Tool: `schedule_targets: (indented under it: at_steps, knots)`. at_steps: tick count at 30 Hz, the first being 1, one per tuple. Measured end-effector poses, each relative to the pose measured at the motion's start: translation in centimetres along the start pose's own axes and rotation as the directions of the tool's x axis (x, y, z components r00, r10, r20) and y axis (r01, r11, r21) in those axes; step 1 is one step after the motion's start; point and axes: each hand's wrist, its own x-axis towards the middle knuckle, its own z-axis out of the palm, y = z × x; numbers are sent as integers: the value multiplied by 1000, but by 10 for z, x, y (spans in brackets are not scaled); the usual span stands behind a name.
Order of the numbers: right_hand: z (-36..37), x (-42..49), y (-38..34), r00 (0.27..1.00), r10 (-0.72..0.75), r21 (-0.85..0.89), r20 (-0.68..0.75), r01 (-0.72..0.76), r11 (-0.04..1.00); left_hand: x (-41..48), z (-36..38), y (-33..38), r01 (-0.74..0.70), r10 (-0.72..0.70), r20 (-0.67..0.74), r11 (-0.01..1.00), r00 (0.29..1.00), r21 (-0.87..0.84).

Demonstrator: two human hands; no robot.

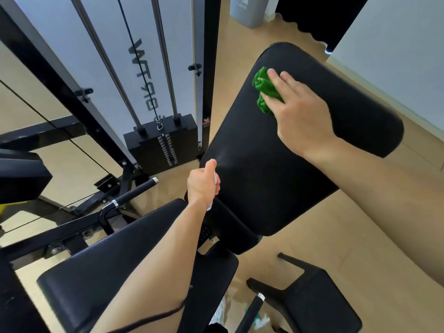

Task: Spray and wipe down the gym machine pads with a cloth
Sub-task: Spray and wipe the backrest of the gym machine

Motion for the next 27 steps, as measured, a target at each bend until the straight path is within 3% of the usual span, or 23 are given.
schedule_targets:
  at_steps: [4,8,11,13,14,17,18,19,21,24,27]
  knots:
    - [37,19,-36,999,-20,-66,50,24,998,6,-3,-9,-4,3,-36,1000,999,-12]
    - [101,-16,-108,949,-231,-74,214,252,965,10,-16,-25,-29,28,-58,999,998,-27]
    - [127,-84,-135,737,-508,86,446,530,844,14,-28,-34,-40,39,-79,999,996,-22]
    - [118,-116,-125,640,-556,150,531,575,805,17,-37,-37,-41,39,-80,999,996,-25]
    - [110,-116,-114,662,-548,129,512,572,810,18,-40,-38,-29,25,-85,999,996,-38]
    - [96,-63,-81,899,-334,-35,284,358,933,23,-38,-39,19,-31,-117,995,993,-103]
    - [94,-37,-78,946,-262,-80,191,281,956,24,-34,-40,36,-50,-129,994,990,-108]
    - [96,-14,-82,970,-209,-116,126,223,968,25,-31,-43,55,-70,-139,992,988,-109]
    - [111,4,-105,971,-200,-141,127,217,966,24,-24,-47,81,-101,-149,988,984,-135]
    - [142,-28,-144,863,-386,-55,324,425,903,25,-22,-49,55,-81,-169,986,982,-157]
    - [143,-81,-145,633,-582,138,510,608,782,28,-26,-44,11,-36,-215,993,976,-115]
